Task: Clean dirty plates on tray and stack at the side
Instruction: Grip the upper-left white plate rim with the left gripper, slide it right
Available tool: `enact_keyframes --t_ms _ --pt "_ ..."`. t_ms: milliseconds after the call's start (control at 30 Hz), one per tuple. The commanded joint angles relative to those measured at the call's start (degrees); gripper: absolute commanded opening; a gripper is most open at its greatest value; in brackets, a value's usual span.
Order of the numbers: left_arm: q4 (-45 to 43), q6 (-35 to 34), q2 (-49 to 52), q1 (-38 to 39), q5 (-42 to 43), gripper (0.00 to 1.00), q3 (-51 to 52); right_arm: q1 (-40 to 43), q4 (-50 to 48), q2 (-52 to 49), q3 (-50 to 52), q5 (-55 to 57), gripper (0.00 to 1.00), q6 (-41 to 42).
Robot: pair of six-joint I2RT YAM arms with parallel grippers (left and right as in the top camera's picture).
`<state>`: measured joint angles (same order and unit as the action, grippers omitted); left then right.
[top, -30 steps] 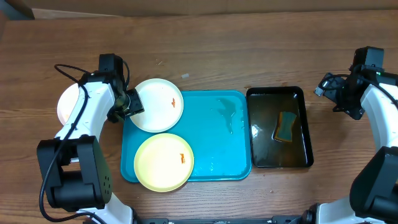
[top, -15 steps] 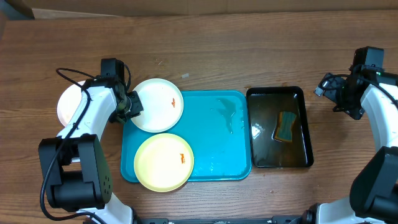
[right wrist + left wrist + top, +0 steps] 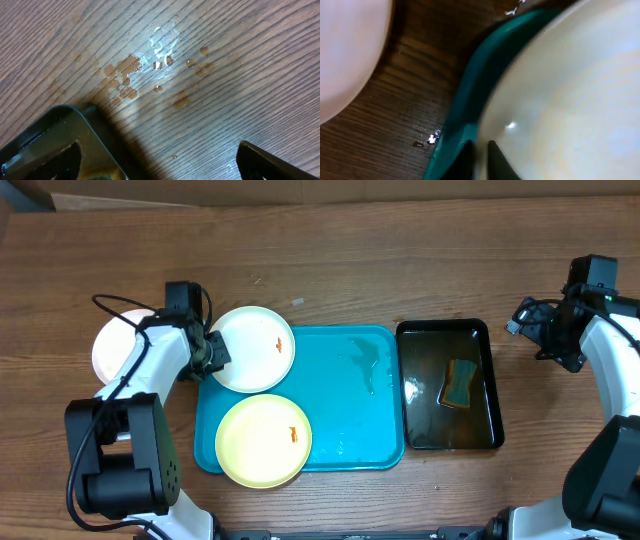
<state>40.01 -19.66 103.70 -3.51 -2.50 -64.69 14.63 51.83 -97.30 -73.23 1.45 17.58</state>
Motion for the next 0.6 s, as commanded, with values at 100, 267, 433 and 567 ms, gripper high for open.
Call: enact_keyframes --t_ms 100,267,433,567 --pt "-1.0 0.0 0.9 -0.2 7.3 0.04 0.7 0.2 -0.3 0.1 -0.6 -0.1 1.0 0.2" --pt "-0.6 3.1 0.7 -0.1 23.9 0.04 -0.8 0.2 -0.3 0.1 -0.6 -0.1 1.0 0.2" --pt "0.2 3.4 0.7 2.1 30.6 0.04 -0.8 0.2 -0.3 0.1 -0.6 -0.1 1.0 0.2" --pt "0.7 3.3 0.8 6.4 25.7 0.04 -0.8 0.2 -0.3 0.1 -0.6 -0.1 1.0 0.2"
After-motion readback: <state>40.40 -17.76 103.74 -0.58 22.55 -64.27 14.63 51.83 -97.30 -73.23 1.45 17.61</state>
